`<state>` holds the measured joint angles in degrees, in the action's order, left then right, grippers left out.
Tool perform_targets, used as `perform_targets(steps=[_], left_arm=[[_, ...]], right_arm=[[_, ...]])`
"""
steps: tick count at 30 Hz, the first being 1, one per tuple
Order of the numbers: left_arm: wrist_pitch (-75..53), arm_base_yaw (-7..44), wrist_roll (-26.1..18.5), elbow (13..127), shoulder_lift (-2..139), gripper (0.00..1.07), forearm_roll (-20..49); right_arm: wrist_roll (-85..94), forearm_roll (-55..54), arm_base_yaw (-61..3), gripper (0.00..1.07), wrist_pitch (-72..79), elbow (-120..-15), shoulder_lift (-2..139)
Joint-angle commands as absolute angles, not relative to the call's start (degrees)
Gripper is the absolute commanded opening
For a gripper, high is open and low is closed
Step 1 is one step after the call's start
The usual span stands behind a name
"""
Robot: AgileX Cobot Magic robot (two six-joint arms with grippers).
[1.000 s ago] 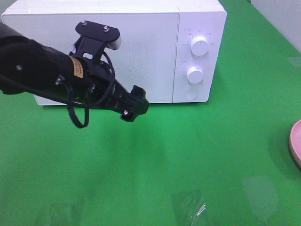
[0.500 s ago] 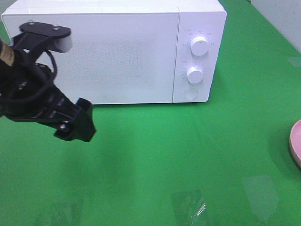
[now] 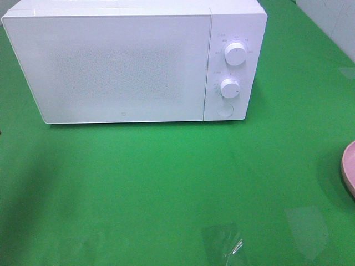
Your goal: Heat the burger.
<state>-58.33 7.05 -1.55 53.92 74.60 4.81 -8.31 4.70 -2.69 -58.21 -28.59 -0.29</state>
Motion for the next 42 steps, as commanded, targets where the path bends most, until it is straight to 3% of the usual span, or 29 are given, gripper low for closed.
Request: perform_targets(steps=[1,14,29,42], left_arm=[[-62.85,-0.74,-5.56,53.80,72.36,1.00,10.66],[-66.92,-1.95,-6.59,51.05,56.32,1.00,10.26],[-58.73,-1.95,-5.04,29.85,24.18,1.00,8.37],[-58.96,-1.95,-5.61,29.34,11.34,1.00,6.47]], right_arm=[[-7.73,4.76,-2.23,0.76,-57.30,-28.48,-1.66],[-7.73,4.76,-2.23,0.76,-57.30,-28.48,-1.66],[-7.73,4.76,-2.23,0.76,-57.30,-28.48,-1.66],[-7.73,4.76,-2.23,0.76,-57.30,-28.48,-1.66]])
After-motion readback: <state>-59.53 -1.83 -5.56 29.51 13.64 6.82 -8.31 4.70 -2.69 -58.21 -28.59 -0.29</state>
